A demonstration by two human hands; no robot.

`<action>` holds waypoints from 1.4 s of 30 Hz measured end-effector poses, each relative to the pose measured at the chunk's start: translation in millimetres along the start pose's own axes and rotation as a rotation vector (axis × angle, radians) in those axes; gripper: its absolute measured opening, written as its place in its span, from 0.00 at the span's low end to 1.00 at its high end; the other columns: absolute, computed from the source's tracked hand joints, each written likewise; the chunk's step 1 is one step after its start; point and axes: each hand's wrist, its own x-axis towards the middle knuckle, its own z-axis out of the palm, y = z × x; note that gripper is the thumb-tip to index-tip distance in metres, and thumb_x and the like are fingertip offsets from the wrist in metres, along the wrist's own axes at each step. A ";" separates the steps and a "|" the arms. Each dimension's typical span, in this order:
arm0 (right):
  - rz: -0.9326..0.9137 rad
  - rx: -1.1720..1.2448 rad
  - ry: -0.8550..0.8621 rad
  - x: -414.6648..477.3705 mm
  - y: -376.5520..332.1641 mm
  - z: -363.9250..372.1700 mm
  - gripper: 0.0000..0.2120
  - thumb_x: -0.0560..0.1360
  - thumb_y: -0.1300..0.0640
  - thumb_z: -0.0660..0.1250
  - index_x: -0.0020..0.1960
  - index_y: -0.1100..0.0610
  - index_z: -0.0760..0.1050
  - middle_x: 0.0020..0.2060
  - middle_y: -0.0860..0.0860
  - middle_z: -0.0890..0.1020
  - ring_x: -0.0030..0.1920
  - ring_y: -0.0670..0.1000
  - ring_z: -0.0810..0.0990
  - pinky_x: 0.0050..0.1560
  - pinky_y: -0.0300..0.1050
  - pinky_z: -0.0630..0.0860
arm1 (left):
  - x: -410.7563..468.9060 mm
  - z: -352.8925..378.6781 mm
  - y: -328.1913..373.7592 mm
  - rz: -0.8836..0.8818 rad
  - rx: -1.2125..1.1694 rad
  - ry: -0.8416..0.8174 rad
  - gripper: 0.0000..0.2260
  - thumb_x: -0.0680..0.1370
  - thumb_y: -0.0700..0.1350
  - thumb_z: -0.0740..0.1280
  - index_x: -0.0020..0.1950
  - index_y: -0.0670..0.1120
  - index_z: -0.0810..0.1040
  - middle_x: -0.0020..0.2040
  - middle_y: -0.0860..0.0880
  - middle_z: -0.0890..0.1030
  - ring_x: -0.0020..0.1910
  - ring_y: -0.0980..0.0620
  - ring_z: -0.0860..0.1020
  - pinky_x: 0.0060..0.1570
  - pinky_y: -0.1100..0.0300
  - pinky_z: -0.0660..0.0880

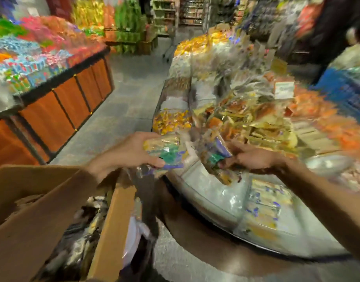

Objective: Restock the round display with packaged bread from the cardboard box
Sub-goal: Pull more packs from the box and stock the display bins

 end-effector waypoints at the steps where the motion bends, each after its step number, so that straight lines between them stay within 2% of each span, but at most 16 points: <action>1: 0.025 0.025 0.034 -11.6 19.7 -11.6 0.16 0.76 0.64 0.70 0.63 0.58 0.75 0.59 0.63 0.81 0.53 0.58 0.81 0.60 0.57 0.76 | 11.6 17.0 19.1 0.025 -0.033 -0.025 0.34 0.59 0.52 0.85 0.63 0.52 0.78 0.51 0.56 0.83 0.51 0.56 0.81 0.47 0.68 0.73; 3: 0.076 0.073 0.085 -37.8 55.9 -35.9 0.16 0.76 0.59 0.71 0.63 0.57 0.75 0.58 0.57 0.82 0.54 0.53 0.82 0.59 0.45 0.79 | 30.5 52.8 59.1 0.058 -0.097 -0.071 0.32 0.59 0.51 0.85 0.61 0.52 0.78 0.49 0.57 0.82 0.48 0.59 0.80 0.45 0.72 0.72; 5: 0.144 0.149 0.138 -60.9 93.7 -59.3 0.13 0.77 0.57 0.71 0.60 0.54 0.74 0.50 0.47 0.82 0.44 0.42 0.81 0.39 0.27 0.75 | 45.0 89.4 95.7 0.064 -0.150 -0.140 0.24 0.64 0.44 0.82 0.55 0.55 0.78 0.47 0.58 0.82 0.44 0.61 0.80 0.41 0.75 0.72; 7: 0.187 0.216 0.195 -79.9 128.8 -75.3 0.10 0.78 0.59 0.69 0.57 0.52 0.72 0.45 0.42 0.78 0.36 0.36 0.75 0.30 0.23 0.69 | 58.6 125.2 123.9 0.063 -0.208 -0.216 0.22 0.65 0.42 0.82 0.55 0.53 0.79 0.46 0.54 0.85 0.45 0.59 0.82 0.42 0.71 0.74; 10: 0.216 0.315 0.257 -103.6 178.3 -90.8 0.15 0.76 0.56 0.71 0.61 0.56 0.74 0.48 0.46 0.81 0.39 0.40 0.77 0.33 0.27 0.74 | 76.3 174.4 154.6 0.038 -0.339 -0.284 0.26 0.62 0.42 0.80 0.57 0.52 0.78 0.49 0.54 0.86 0.49 0.58 0.83 0.46 0.68 0.77; 13: 0.243 0.462 0.328 -119.0 208.7 -97.2 0.09 0.77 0.58 0.70 0.55 0.52 0.75 0.41 0.44 0.80 0.34 0.39 0.78 0.33 0.27 0.74 | 87.6 212.3 171.6 0.008 -0.475 -0.322 0.25 0.62 0.40 0.78 0.58 0.49 0.79 0.49 0.52 0.86 0.50 0.56 0.84 0.46 0.67 0.78; 15: 0.268 0.588 0.324 -120.0 224.9 -97.3 0.18 0.72 0.54 0.76 0.59 0.55 0.77 0.43 0.49 0.85 0.38 0.45 0.84 0.43 0.39 0.82 | 91.6 231.6 177.7 -0.021 -0.565 -0.345 0.24 0.63 0.38 0.76 0.58 0.47 0.78 0.50 0.50 0.86 0.51 0.53 0.84 0.47 0.65 0.79; 18: 0.277 0.823 0.280 -115.1 237.1 -93.9 0.29 0.65 0.46 0.76 0.62 0.57 0.76 0.46 0.51 0.87 0.41 0.50 0.86 0.38 0.44 0.83 | 97.4 256.2 180.9 -0.045 -0.648 -0.404 0.25 0.62 0.36 0.77 0.58 0.47 0.77 0.49 0.51 0.86 0.49 0.56 0.84 0.46 0.65 0.80; 22: 0.239 1.225 0.257 -101.0 231.8 -86.5 0.20 0.69 0.55 0.72 0.59 0.61 0.80 0.51 0.59 0.86 0.47 0.54 0.86 0.42 0.50 0.84 | 109.9 272.1 180.7 -0.017 -0.616 -0.455 0.32 0.60 0.41 0.83 0.62 0.46 0.75 0.53 0.51 0.85 0.53 0.57 0.83 0.49 0.65 0.78; 25: 0.245 1.325 0.270 -84.2 230.7 -82.8 0.21 0.70 0.57 0.72 0.61 0.62 0.79 0.56 0.61 0.84 0.54 0.58 0.85 0.55 0.60 0.81 | 122.3 267.2 180.5 0.016 -0.477 -0.375 0.31 0.66 0.36 0.78 0.64 0.50 0.70 0.55 0.54 0.81 0.52 0.63 0.81 0.49 0.67 0.78; 27: 0.254 1.334 0.280 -72.6 227.9 -81.1 0.23 0.71 0.56 0.72 0.64 0.62 0.77 0.58 0.63 0.83 0.59 0.61 0.82 0.61 0.64 0.77 | 130.4 263.6 174.1 0.037 -0.393 -0.341 0.38 0.63 0.42 0.81 0.68 0.56 0.68 0.59 0.54 0.77 0.57 0.60 0.78 0.55 0.61 0.77; 29: 0.263 1.316 0.305 -59.7 227.5 -78.8 0.24 0.71 0.55 0.72 0.65 0.61 0.76 0.58 0.63 0.83 0.60 0.60 0.82 0.62 0.63 0.77 | 135.3 262.4 167.4 0.064 -0.345 -0.286 0.42 0.62 0.46 0.82 0.71 0.58 0.64 0.59 0.57 0.73 0.56 0.66 0.72 0.54 0.67 0.71; 31: 0.268 1.326 0.331 -46.2 226.7 -75.4 0.24 0.71 0.55 0.72 0.66 0.61 0.76 0.58 0.62 0.83 0.59 0.60 0.82 0.63 0.63 0.76 | 141.0 263.7 156.0 0.150 -0.249 -0.183 0.38 0.64 0.51 0.81 0.68 0.60 0.65 0.59 0.57 0.70 0.56 0.66 0.70 0.52 0.69 0.67; 33: 0.284 1.329 0.372 -33.7 224.5 -74.7 0.23 0.71 0.55 0.72 0.65 0.60 0.77 0.57 0.62 0.83 0.58 0.60 0.83 0.61 0.62 0.78 | 147.8 263.6 144.3 0.269 -0.062 -0.086 0.30 0.66 0.62 0.76 0.65 0.61 0.70 0.62 0.57 0.67 0.61 0.60 0.67 0.58 0.63 0.66; 36: 0.288 1.314 0.417 -16.2 218.1 -77.3 0.23 0.70 0.53 0.73 0.64 0.59 0.78 0.56 0.60 0.84 0.55 0.58 0.84 0.57 0.59 0.80 | 163.0 261.8 139.1 0.314 0.051 -0.146 0.35 0.66 0.73 0.67 0.68 0.57 0.72 0.61 0.58 0.67 0.63 0.58 0.64 0.64 0.55 0.67; 42: 0.252 1.246 0.571 -15.3 210.5 -81.7 0.22 0.72 0.58 0.73 0.64 0.60 0.76 0.52 0.59 0.85 0.50 0.56 0.86 0.43 0.49 0.84 | 187.9 276.4 159.2 0.230 -0.095 -0.214 0.38 0.64 0.65 0.78 0.69 0.61 0.63 0.63 0.57 0.69 0.62 0.56 0.70 0.61 0.53 0.71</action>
